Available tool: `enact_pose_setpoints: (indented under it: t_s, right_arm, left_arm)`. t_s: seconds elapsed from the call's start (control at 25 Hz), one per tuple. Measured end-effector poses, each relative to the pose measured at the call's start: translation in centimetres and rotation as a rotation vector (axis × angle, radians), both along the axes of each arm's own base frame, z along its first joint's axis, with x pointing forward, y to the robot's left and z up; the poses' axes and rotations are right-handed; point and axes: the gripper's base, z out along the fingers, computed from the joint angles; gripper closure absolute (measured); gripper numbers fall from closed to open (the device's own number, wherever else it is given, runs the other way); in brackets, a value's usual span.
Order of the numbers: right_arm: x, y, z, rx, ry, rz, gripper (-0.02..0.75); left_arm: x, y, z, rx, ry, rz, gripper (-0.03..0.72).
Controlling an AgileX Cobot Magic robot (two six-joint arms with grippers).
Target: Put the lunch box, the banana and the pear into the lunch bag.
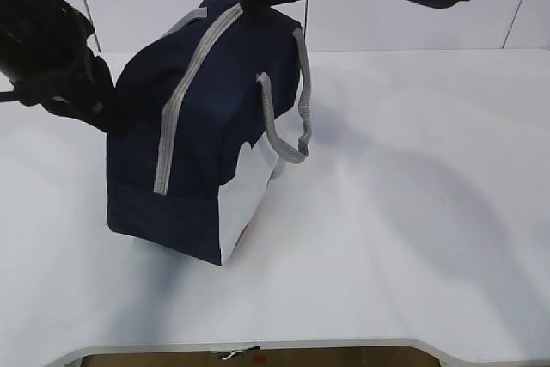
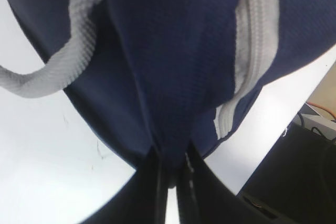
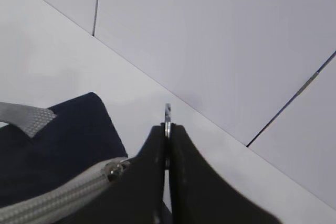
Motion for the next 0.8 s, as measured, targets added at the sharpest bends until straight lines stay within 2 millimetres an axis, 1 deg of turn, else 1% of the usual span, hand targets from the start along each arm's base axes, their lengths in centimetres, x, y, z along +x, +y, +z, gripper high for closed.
enact_pose_setpoints:
  t_s: [0.32,0.48,0.56,0.68,0.8]
  right_arm:
    - [2.9,0.4,-1.8,-0.016,0.021,-0.041,0.721]
    - [3.7,0.4,-2.0,-0.012,0.022,-0.055,0.721]
    - [4.1,0.1,-2.1,-0.008,0.023,-0.065,0.721]
    - [4.8,-0.8,-2.7,-0.005,0.037,-0.089,0.721]
    - [5.1,-1.1,-3.1,-0.005,0.045,-0.098,0.721]
  left_arm:
    - [-0.1,0.0,0.0,0.005,0.012,-0.004,0.683]
    - [-0.1,0.0,-0.1,0.005,0.014,-0.004,0.683]
    - [-0.1,0.0,-0.1,0.005,0.014,-0.004,0.683]
    - [-0.1,0.0,-0.1,0.005,0.014,-0.004,0.683]
    - [-0.1,0.0,0.0,0.003,0.008,-0.002,0.683]
